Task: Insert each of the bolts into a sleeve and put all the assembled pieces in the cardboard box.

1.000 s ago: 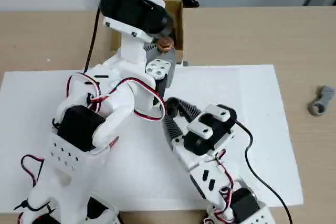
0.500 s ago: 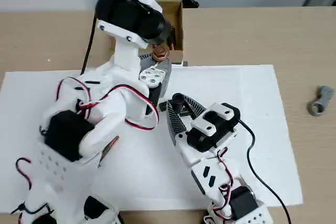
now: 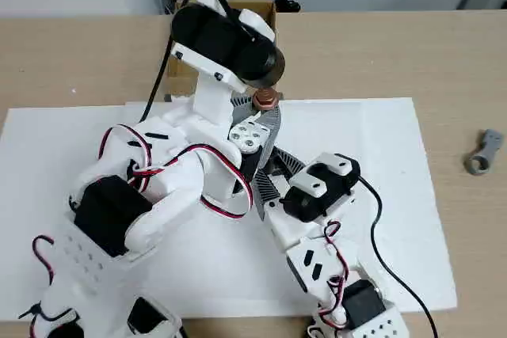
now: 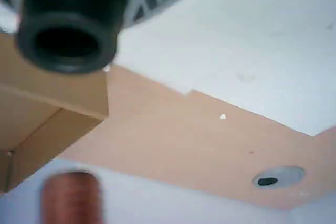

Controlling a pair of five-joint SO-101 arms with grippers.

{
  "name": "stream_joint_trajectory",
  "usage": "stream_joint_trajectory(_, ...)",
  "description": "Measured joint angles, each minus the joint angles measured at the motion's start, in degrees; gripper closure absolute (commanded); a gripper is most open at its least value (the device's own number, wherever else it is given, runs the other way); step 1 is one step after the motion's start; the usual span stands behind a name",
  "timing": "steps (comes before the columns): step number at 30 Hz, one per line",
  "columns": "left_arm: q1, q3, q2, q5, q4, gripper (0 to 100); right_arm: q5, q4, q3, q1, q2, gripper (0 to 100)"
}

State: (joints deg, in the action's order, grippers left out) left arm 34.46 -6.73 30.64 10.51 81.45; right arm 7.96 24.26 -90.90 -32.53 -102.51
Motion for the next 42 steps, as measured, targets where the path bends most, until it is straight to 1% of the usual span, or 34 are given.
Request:
stream_joint_trajectory(8, 0.09, 3.16, 0.09, 0.00, 0.09, 100, 0.00, 0.00, 0.00, 0.00, 0.00, 99.6)
stream_joint_trajectory(13, 0.18, 7.21, 0.09, -0.09, 0.09, 100, 0.00, 0.00, -0.18, 0.00, 0.09, 99.6)
stream_joint_trajectory(19, 0.00, 8.62, 0.35, 1.32, -1.14, 100, 0.00, 0.00, -0.44, 0.09, 0.09, 99.6)
stream_joint_trajectory(27, 0.00, 14.24, 1.05, 1.32, -7.21, 100, 0.00, 0.00, -0.53, 0.09, 0.18, 99.6)
stream_joint_trajectory(31, 0.00, 17.23, 1.05, 2.55, -10.73, 100, 0.00, 0.09, -0.62, -0.09, 0.18, 99.6)
stream_joint_trajectory(42, -0.09, 18.29, 1.05, 3.16, -13.80, 100, 0.00, 0.09, -0.62, -0.09, 0.18, 99.6)
